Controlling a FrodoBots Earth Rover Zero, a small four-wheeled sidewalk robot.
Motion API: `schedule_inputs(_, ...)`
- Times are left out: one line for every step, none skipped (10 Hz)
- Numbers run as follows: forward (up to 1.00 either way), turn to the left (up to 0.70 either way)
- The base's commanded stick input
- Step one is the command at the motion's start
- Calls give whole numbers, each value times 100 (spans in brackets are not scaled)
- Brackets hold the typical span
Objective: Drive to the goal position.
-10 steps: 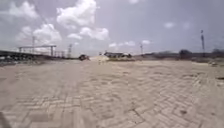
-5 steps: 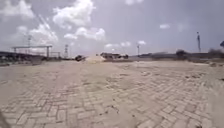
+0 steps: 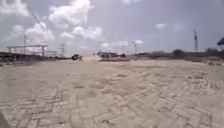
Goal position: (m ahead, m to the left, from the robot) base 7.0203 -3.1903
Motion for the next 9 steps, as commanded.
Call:
schedule_inputs(70, -14)
schedule_inputs(70, -14)
schedule_inputs(70, -14)
schedule_inputs(70, -14)
schedule_inputs(70, -14)
schedule_inputs(70, -14)
schedule_inputs(70, -14)
schedule_inputs(70, -14)
schedule_inputs(70, 3)
